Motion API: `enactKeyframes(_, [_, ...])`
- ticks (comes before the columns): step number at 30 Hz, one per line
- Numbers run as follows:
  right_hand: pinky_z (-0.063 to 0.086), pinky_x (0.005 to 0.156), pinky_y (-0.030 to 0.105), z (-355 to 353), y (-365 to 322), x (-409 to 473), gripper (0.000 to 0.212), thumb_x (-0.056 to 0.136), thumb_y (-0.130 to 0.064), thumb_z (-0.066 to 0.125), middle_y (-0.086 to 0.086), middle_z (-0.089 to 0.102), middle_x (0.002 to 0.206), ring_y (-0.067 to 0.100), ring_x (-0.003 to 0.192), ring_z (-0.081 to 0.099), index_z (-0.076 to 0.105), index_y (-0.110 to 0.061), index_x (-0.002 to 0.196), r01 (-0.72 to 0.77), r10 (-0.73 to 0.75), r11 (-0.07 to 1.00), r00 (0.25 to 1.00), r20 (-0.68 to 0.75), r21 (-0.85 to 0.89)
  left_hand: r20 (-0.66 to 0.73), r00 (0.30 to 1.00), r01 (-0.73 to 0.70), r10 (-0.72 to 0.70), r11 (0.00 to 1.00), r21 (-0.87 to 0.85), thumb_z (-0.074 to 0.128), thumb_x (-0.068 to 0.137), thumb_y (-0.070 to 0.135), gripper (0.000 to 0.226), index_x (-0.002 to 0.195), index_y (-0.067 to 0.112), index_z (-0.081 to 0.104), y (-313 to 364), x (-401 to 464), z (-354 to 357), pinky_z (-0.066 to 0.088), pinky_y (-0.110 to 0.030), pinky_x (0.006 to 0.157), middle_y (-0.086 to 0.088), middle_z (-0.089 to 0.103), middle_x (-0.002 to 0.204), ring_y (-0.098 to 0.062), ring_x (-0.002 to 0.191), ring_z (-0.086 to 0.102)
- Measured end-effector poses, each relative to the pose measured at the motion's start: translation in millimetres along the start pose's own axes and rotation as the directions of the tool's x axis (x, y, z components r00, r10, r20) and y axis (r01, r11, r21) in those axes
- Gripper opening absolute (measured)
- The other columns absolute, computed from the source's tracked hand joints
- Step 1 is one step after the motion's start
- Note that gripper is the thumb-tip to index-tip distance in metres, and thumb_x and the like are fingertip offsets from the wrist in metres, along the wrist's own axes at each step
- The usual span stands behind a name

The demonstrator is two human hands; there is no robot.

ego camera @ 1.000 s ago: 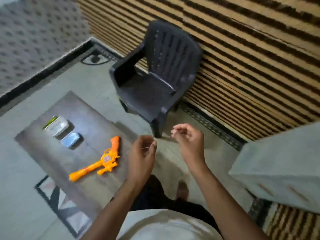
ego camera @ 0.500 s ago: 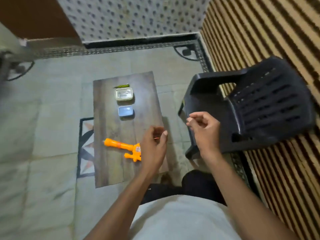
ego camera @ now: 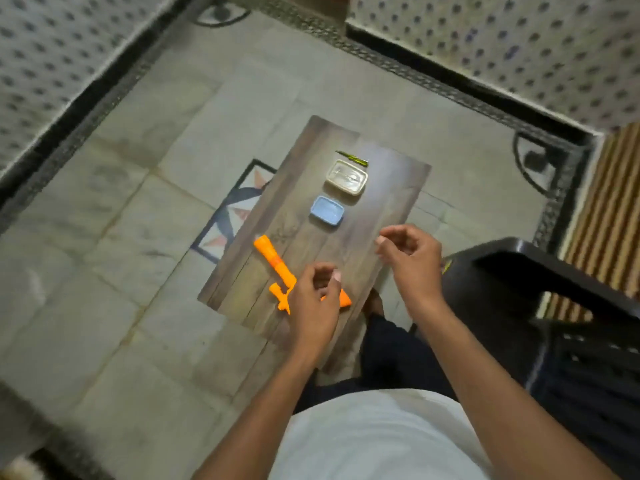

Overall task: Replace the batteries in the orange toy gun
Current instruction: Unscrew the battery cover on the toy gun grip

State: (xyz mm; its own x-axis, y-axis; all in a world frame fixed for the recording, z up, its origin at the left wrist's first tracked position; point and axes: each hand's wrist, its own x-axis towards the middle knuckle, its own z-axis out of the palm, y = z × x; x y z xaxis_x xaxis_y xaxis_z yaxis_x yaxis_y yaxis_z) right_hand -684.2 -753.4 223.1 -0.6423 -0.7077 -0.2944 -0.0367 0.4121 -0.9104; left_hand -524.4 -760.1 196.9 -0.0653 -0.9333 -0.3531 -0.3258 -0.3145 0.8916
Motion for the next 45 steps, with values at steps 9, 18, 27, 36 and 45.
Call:
enactKeyframes(9, [0.061, 0.08, 0.04, 31.6, -14.7, 97.6, 0.017, 0.093, -0.003, 0.07, 0.007, 0.076, 0.085, 0.018, 0.079, 0.074, 0.072, -0.02, 0.09, 0.038, -0.006, 0.997, 0.891, 0.455, -0.061, -0.409, 0.872, 0.184, -0.268, 0.955, -0.233, 0.068, 0.096, 0.013, 0.01, 0.1, 0.023, 0.068, 20.4, 25.7, 55.3, 0.054, -0.021, 0.071, 0.012, 0.069, 0.089, -0.007, 0.08, 0.067])
enactKeyframes(18, [0.062, 0.084, 0.048, 73.0, -8.8, 88.4, 0.016, 0.092, -0.003, 0.07, 0.004, 0.075, 0.084, 0.026, 0.084, 0.074, 0.072, -0.019, 0.091, 0.204, -0.071, 0.972, 0.729, 0.681, -0.116, -0.622, 0.708, 0.155, -0.334, 0.933, -0.324, 0.07, 0.094, 0.018, 0.014, 0.097, 0.032, 0.069, 0.3, 28.0, 36.3, 0.059, -0.037, 0.083, 0.01, 0.072, 0.095, -0.012, 0.093, 0.07])
enactKeyframes(27, [0.062, 0.086, 0.051, 82.5, 3.4, 112.8, 0.009, 0.092, -0.01, 0.073, -0.004, 0.076, 0.089, 0.014, 0.089, 0.074, 0.075, -0.017, 0.097, 0.262, -0.069, 0.948, 0.728, 0.682, -0.183, -0.64, 0.681, 0.153, -0.355, 0.924, -0.35, 0.069, 0.096, 0.021, 0.01, 0.093, 0.031, 0.07, -31.2, 46.9, 43.4, 0.047, -0.01, 0.073, 0.016, 0.072, 0.093, 0.003, 0.091, 0.066])
enactKeyframes(36, [0.055, 0.077, 0.02, 92.3, 51.6, 199.0, 0.01, 0.096, -0.013, 0.07, -0.014, 0.071, 0.094, 0.0, 0.089, 0.067, 0.071, -0.022, 0.1, 0.43, -0.098, 0.873, 0.619, 0.779, -0.231, -0.655, 0.672, 0.262, -0.345, 0.938, -0.226, 0.07, 0.094, 0.021, 0.014, 0.108, 0.021, 0.07, -77.4, 103.9, 98.8, 0.057, -0.041, 0.091, 0.013, 0.072, 0.103, -0.001, 0.096, 0.067])
enactKeyframes(45, [0.058, 0.075, 0.026, 146.9, 186.8, 299.3, 0.011, 0.094, -0.01, 0.068, -0.006, 0.072, 0.093, 0.007, 0.087, 0.069, 0.072, -0.018, 0.1, 0.486, -0.18, 0.862, 0.559, 0.809, -0.145, -0.625, 0.748, 0.341, -0.221, 0.937, 0.076, 0.082, 0.081, 0.012, 0.059, 0.136, 0.015, 0.061, -189.9, 196.7, 199.9, 0.041, -0.033, 0.114, -0.002, 0.06, 0.142, -0.019, 0.133, 0.054])
